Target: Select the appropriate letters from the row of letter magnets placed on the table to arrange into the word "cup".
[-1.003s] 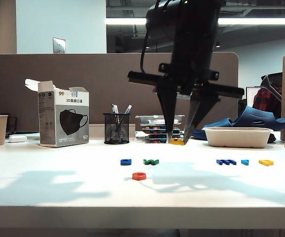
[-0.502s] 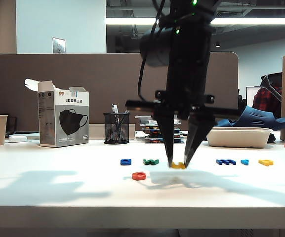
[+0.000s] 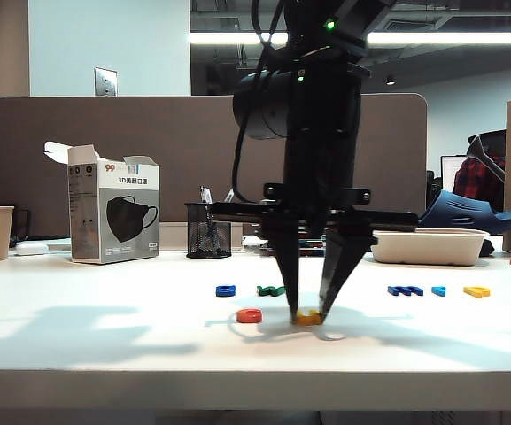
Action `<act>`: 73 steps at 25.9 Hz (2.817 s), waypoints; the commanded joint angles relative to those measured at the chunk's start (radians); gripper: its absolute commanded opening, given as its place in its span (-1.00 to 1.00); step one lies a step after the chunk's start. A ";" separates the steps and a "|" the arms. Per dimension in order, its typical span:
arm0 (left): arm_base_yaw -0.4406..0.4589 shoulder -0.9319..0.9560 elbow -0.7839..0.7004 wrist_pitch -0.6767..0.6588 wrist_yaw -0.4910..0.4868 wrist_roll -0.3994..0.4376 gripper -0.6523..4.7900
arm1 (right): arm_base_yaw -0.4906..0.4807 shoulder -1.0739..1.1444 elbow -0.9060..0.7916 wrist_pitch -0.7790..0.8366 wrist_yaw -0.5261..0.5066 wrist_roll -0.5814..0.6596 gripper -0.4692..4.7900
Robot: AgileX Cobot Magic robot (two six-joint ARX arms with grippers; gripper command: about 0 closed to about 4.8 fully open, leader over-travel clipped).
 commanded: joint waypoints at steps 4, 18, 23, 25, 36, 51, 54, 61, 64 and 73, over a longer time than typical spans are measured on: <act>-0.001 -0.003 0.003 0.009 0.000 -0.002 -0.78 | 0.013 0.013 -0.003 0.019 -0.008 0.014 -0.43; -0.001 -0.003 0.003 0.009 0.000 -0.002 -0.78 | 0.011 0.014 -0.003 0.020 -0.001 0.039 -0.41; -0.001 -0.003 0.003 0.009 0.000 -0.002 -0.78 | 0.011 0.014 -0.003 0.021 -0.003 0.039 -0.38; -0.001 -0.003 0.003 0.009 0.000 -0.002 -0.78 | 0.011 0.014 -0.003 0.021 -0.004 0.039 -0.29; -0.001 -0.003 0.003 0.009 0.000 -0.002 -0.78 | 0.006 0.014 -0.003 0.011 -0.008 0.039 0.11; -0.001 -0.003 0.003 0.009 0.000 -0.002 -0.78 | -0.006 0.013 -0.001 0.005 -0.007 0.028 0.10; -0.001 -0.003 0.003 0.009 0.000 -0.002 -0.78 | -0.015 0.012 0.000 0.004 -0.008 0.026 0.10; -0.001 -0.003 0.003 0.009 0.000 -0.002 -0.78 | -0.020 0.012 0.066 -0.038 -0.005 -0.002 0.10; -0.001 -0.003 0.003 0.009 0.000 -0.002 -0.78 | -0.026 0.012 0.107 -0.051 -0.003 -0.010 0.10; -0.001 -0.003 0.003 0.009 0.000 -0.002 -0.78 | -0.043 -0.010 0.192 -0.084 0.002 -0.069 0.10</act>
